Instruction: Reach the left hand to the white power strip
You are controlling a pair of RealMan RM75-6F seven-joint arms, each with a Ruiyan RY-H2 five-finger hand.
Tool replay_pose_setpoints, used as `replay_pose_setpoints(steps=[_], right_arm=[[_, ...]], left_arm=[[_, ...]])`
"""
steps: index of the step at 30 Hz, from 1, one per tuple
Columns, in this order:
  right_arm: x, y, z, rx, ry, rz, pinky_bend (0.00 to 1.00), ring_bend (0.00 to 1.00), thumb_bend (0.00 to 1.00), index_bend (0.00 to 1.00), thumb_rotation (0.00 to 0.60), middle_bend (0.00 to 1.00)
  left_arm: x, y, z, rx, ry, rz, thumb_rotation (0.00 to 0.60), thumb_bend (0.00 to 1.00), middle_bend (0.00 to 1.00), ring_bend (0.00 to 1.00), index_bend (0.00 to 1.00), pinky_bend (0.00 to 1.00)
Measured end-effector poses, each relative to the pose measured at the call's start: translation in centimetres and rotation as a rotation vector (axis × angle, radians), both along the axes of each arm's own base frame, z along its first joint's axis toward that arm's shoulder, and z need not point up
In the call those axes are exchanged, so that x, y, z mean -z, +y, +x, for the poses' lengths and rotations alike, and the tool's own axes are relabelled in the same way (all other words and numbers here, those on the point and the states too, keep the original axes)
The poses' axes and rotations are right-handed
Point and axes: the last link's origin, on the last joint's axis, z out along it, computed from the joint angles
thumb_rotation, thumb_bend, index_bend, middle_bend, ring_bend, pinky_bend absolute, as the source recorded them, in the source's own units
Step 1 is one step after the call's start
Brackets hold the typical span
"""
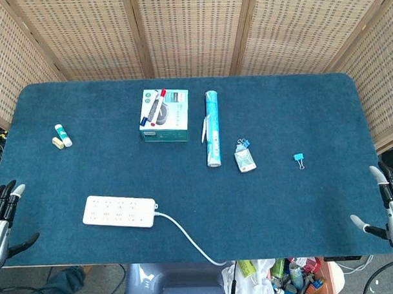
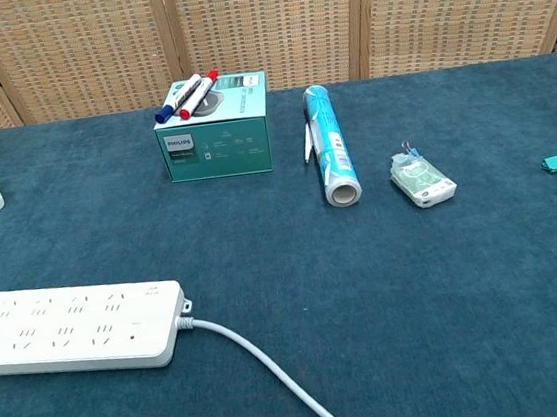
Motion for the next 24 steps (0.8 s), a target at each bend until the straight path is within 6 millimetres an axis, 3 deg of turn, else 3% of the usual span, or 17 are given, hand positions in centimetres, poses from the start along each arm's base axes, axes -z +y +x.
replay_pose_setpoints(steps=[7,9,11,12,14,15,17,19,21,24], right_arm=[[0.1,0.0,0.0,0.0,0.001,0.007,0.0,0.0,0.0,0.0,0.6,0.0],[0.1,0.0,0.1,-0.002,0.0,0.007,0.0,0.0,0.0,0.0,0.6,0.0],[0.2,0.0,0.2,-0.004,-0.002,0.009,0.0,0.0,0.0,0.0,0.6,0.0],[0.3,-0.1,0.2,-0.003,-0.001,0.011,0.0,0.0,0.0,0.0,0.6,0.0],[0.4,-0.1,0.1,0.002,-0.001,0.016,0.0,0.0,0.0,0.0,0.6,0.0],[0.4,-0.1,0.1,0.004,-0.001,0.017,0.0,0.0,0.0,0.0,0.6,0.0],[0.3,0.0,0.1,0.006,-0.004,0.016,0.0,0.0,0.0,0.0,0.6,0.0],[0.3,0.0,0.0,0.007,-0.007,0.013,0.0,0.0,0.0,0.0,0.6,0.0],[0.2,0.0,0.0,0.008,-0.01,0.014,0.0,0.0,0.0,0.0,0.6,0.0],[0.3,-0.1,0.0,0.008,-0.013,0.018,0.0,0.0,0.0,0.0,0.6,0.0]], left_arm=[[-0.1,0.0,0.0,0.003,-0.006,-0.012,0.6,0.0,0.03,0.03,0.0,0.02],[-0.1,0.2,0.1,0.014,-0.012,-0.014,0.6,0.0,0.33,0.28,0.0,0.25],[-0.1,0.6,0.2,0.032,-0.033,-0.002,0.6,0.05,0.76,0.69,0.0,0.69],[0.0,0.9,0.3,0.045,-0.059,-0.001,0.6,0.09,0.84,0.77,0.0,0.8],[0.6,1.4,0.3,0.061,-0.102,-0.019,0.6,0.25,0.97,0.94,0.0,0.98],[1.1,1.7,0.1,0.069,-0.126,-0.031,0.6,0.33,0.99,0.97,0.0,1.0],[2.3,2.2,0.2,0.081,-0.157,-0.055,0.6,0.66,1.0,1.0,0.0,1.0],[3.5,2.6,0.5,0.09,-0.169,-0.091,0.6,0.9,1.0,1.0,0.0,1.0],[5.1,3.1,0.7,0.093,-0.182,-0.145,0.6,0.99,1.0,1.0,0.03,1.0],[7.4,3.7,1.3,0.086,-0.189,-0.24,0.6,1.0,1.0,1.0,0.12,1.0]])
